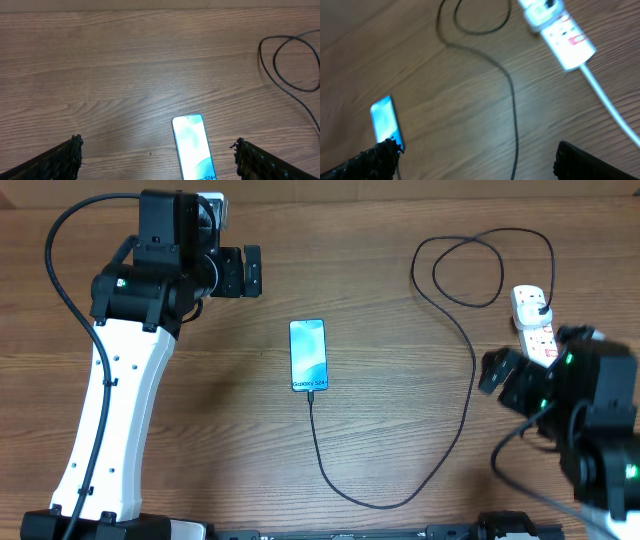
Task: Plug charger to phone and switch on socket
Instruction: 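Lift the right gripper back from the power strip toward the front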
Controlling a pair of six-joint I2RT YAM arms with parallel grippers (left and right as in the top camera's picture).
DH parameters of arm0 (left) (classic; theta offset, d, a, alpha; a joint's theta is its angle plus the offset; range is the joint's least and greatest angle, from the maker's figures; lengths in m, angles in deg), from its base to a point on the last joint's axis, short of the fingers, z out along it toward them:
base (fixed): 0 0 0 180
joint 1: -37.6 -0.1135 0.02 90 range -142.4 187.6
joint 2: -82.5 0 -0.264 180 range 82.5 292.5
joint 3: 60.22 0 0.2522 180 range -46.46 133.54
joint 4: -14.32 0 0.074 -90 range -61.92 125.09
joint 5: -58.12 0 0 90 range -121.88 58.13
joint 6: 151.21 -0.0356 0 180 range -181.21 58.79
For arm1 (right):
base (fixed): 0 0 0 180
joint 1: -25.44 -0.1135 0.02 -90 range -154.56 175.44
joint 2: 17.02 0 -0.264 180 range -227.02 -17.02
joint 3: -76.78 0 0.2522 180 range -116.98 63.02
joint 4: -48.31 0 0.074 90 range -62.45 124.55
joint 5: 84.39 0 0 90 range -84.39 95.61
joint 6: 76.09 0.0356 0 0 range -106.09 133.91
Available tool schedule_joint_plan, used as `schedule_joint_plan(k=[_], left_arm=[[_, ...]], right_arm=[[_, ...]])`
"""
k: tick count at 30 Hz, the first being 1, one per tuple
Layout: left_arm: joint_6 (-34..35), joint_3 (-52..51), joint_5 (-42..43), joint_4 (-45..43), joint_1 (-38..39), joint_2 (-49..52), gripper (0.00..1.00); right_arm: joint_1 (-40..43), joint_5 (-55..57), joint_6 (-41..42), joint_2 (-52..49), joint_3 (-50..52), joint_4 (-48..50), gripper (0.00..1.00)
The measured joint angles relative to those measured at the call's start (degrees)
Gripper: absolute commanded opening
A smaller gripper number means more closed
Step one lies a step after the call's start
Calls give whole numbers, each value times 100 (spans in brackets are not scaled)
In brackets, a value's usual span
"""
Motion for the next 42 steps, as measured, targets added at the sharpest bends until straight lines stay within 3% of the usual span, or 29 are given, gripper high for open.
schedule_joint_plan(k=[8,27,34,42], left_arm=[[0,0,0,2,0,0,100],[0,0,-2,2,0,0,100],[0,0,-2,0,0,0,100],[0,0,-2,2,0,0,100]], right_arm=[[-153,-299,0,199,199,-247,100],[-155,-295,0,-422,219,-79,100],[-153,-275,-107,603,627,833,100],[-160,-741,-756,2551,2267,2083,100]])
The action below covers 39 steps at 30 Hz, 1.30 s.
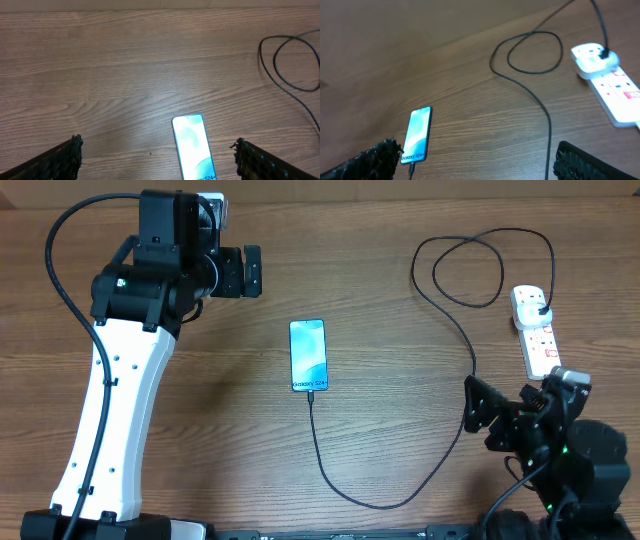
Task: Plug charger to phone and switch on socket
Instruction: 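Lift the right gripper back from the power strip toward the front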
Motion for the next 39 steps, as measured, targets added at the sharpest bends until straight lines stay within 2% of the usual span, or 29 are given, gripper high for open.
schedule_joint_plan(k=[8,12,14,17,23,35,39], left_arm=[[0,0,-4,-2,0,0,100],[0,0,-4,-2,0,0,100],[0,0,-4,0,0,0,100],[0,0,-13,-2,0,0,100],[0,0,-15,0,0,0,100],[0,0,-15,0,0,0,100],[0,0,-15,-2,0,0,100]], right_arm=[[0,-411,-721,695,835,1126,100],[0,-479,-942,1622,1878,2138,100],[0,-498,-966,1757,2063,2315,100],[0,-533,-1027,2332,2837,3241,100],[0,-549,-1045,2483,3818,4551,100],[-7,-433,-1047,2485,4207,4898,100],[-7,-282,-1045,2490,4269,4745,100]])
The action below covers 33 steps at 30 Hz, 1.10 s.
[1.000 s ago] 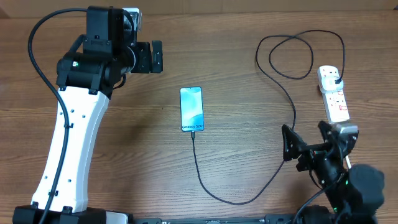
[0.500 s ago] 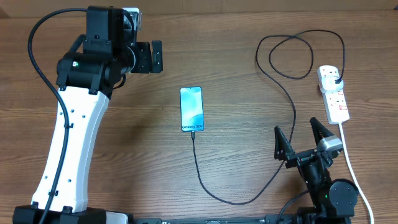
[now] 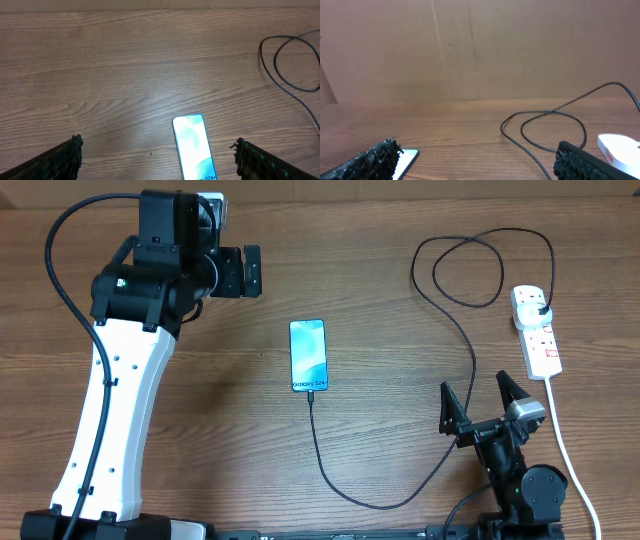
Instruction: Plug charger to phone and switch on socket
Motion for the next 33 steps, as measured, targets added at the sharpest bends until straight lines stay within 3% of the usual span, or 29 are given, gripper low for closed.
schedule_joint_plan(k=[4,17,33], left_arm=[[0,0,0,0,0,2,100],[0,0,0,0,0,2,100],[0,0,0,0,0,2,100]], right_arm=[[-9,138,-2,0,0,-415,100],[-24,520,-654,0,0,-452,100],[-24,682,-750,0,0,-472,100]])
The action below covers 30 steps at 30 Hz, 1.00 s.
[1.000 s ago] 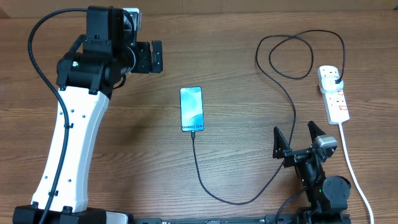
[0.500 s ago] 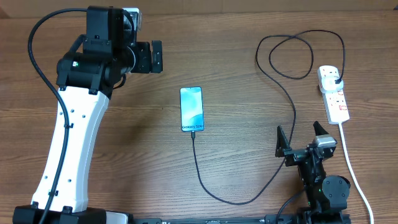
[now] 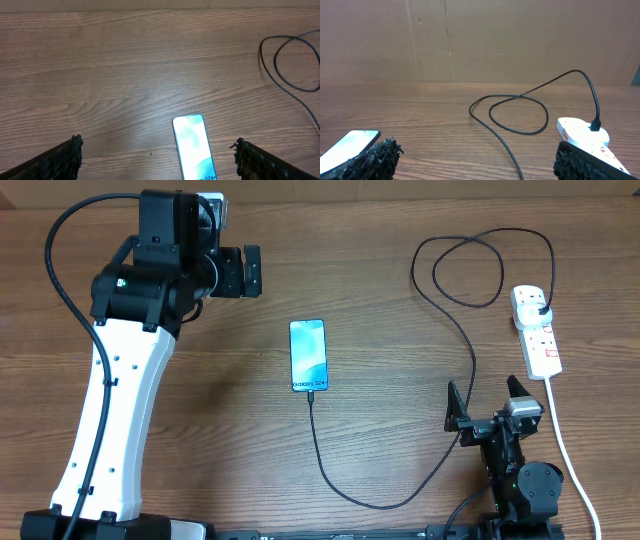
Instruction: Plug charger to phone and switch on socket
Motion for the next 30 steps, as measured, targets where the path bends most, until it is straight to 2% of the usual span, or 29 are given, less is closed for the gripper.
schedule_joint_plan(k=[27,30], left_arm=[[0,0,0,2,0,0,100],[-2,0,2,678,-2,-2,100]], right_arm=[[0,0,0,0,0,0,100],[-2,0,0,0,0,7,100]])
